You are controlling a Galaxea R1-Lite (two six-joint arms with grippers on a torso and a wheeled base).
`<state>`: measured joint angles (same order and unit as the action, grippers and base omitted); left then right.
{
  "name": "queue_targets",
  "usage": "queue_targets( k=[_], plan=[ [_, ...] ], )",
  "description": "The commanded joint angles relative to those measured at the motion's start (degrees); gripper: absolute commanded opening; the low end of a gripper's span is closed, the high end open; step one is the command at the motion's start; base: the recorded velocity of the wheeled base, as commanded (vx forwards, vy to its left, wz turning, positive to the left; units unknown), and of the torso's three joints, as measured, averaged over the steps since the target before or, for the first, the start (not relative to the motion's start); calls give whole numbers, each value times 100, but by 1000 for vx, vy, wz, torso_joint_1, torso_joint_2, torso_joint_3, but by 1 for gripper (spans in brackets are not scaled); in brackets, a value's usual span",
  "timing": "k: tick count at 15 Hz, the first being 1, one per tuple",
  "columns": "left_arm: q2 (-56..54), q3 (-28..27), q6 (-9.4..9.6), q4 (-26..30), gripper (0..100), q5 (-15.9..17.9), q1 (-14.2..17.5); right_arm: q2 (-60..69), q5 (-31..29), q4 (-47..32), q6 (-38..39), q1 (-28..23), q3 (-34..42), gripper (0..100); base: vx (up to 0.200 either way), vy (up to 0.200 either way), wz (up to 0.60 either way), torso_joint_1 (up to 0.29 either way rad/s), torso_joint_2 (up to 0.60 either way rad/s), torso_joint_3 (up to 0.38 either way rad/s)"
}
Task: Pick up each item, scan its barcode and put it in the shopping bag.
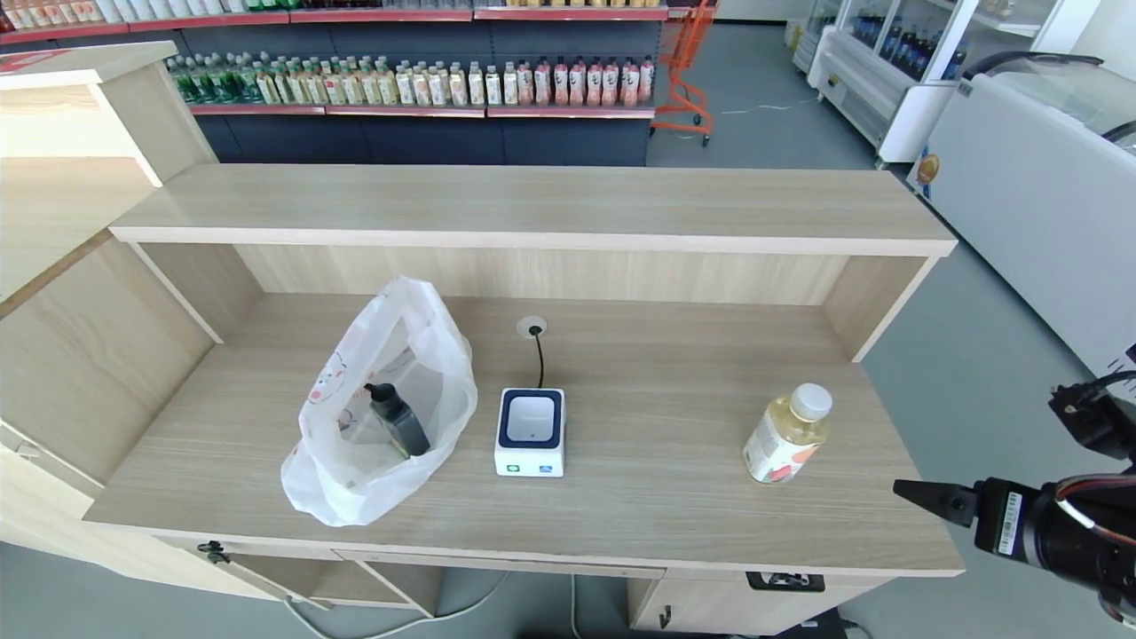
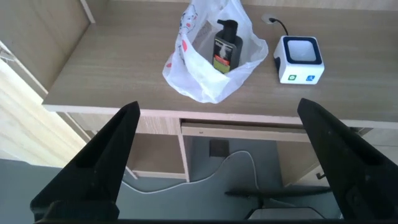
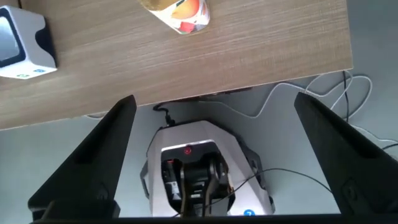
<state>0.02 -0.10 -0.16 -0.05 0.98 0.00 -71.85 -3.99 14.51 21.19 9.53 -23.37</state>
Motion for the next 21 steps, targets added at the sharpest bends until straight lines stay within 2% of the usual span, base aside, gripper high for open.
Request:
queue_targets(
  k=[1, 6, 7, 9, 11, 12, 13, 16, 19, 21],
  plan=[
    [-2, 1, -28, -4, 100, -1, 0, -119, 3, -44, -1, -30, -19, 100, 0, -200, 0, 7, 2, 7],
    [-2, 1, -28, -4, 100, -1, 0, -1112, 12, 123, -36, -4, -203, 100, 0, 0, 0, 0, 0, 0],
    [-2, 1, -28, -4, 100, -1, 0, -1384, 91, 395, -27, 40, -212, 100, 0, 0, 0, 0, 0, 0],
    [-2, 1, -28, -4, 100, -1, 0, -1903, 750, 1168, -53, 84, -142, 100, 0, 0, 0, 0, 0, 0],
    [-2, 1, -28, -4, 100, -1, 0, -2219, 1172, 1520, -475, 137, -168, 100, 0, 0, 0, 0, 0, 0],
    [-2, 1, -28, -4, 100, -1, 0, -2369, 1181, 1625, -756, 137, -159, 100, 0, 0, 0, 0, 0, 0],
    [-2, 1, -28, -4, 100, -1, 0, -2764, 1146, 2065, -1468, 137, -124, 100, 0, 0, 0, 0, 0, 0],
    [-2, 1, -28, -4, 100, -1, 0, -3555, 1137, 3287, -2215, 286, -106, 100, 0, 0, 0, 0, 0, 0],
    [-2, 1, -28, -4, 100, -1, 0, -4135, 1102, 4201, -2303, 673, -115, 100, 0, 0, 0, 0, 0, 0],
    [-2, 1, -28, -4, 100, -1, 0, -4416, 1067, 4526, -2330, 778, -168, 100, 0, 0, 0, 0, 0, 0]
  ],
)
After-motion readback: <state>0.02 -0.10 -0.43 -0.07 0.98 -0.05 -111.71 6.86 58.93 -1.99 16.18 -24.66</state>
